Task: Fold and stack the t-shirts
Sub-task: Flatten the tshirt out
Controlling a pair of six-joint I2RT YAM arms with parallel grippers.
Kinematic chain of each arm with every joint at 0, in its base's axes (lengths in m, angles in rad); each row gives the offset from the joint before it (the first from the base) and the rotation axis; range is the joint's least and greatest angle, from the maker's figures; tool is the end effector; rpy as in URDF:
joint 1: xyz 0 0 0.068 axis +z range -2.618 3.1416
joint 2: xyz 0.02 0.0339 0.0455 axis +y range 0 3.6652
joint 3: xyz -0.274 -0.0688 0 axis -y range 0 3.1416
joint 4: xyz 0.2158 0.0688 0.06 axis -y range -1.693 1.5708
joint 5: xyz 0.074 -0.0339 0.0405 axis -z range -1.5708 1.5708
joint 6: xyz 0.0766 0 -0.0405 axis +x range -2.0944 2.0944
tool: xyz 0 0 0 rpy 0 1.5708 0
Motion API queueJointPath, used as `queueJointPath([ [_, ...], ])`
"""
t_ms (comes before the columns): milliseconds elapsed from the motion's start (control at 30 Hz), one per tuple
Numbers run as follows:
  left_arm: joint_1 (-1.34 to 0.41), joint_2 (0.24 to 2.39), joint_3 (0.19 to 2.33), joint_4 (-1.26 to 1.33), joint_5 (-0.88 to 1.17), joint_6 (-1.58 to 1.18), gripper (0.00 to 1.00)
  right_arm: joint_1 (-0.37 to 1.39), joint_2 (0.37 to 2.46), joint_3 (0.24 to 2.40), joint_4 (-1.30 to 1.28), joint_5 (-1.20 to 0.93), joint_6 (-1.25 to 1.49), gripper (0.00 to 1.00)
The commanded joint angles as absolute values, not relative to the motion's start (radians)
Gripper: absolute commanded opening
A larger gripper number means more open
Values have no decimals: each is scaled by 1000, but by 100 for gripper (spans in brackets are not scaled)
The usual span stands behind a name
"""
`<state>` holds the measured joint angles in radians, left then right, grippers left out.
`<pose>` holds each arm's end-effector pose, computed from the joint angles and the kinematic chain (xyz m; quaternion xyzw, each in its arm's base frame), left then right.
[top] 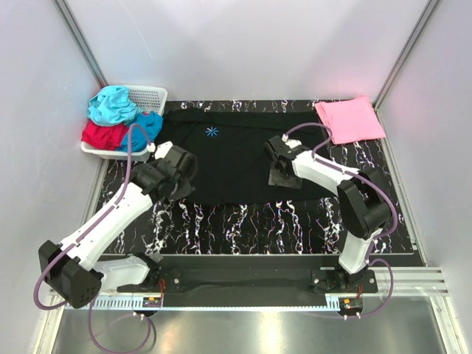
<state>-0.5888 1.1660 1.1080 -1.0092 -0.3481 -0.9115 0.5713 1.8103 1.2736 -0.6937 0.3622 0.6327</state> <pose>0.1821 -0.0902 0.2849 -0.1958 0.9345 -0.0446 0.2939 0.3089 0.1663 0.1836 0.0602 0.9680 -0.0520 0.2378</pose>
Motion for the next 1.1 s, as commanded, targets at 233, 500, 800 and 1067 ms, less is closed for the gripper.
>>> queueJointPath([
  [233,-592,1174,1132,-968,-351,-891,0,480,1715,1181,-735,431,805,69],
  [500,-589,1151,1120,-1011,-402,-925,0,416,1732,1172,-727,374,813,69],
  [800,-543,1244,1201,-1011,-428,-924,0,413,1738,1180,-718,362,807,69],
  [1067,-488,1592,1530,-940,-399,-835,0,413,1790,1236,-718,356,782,69],
])
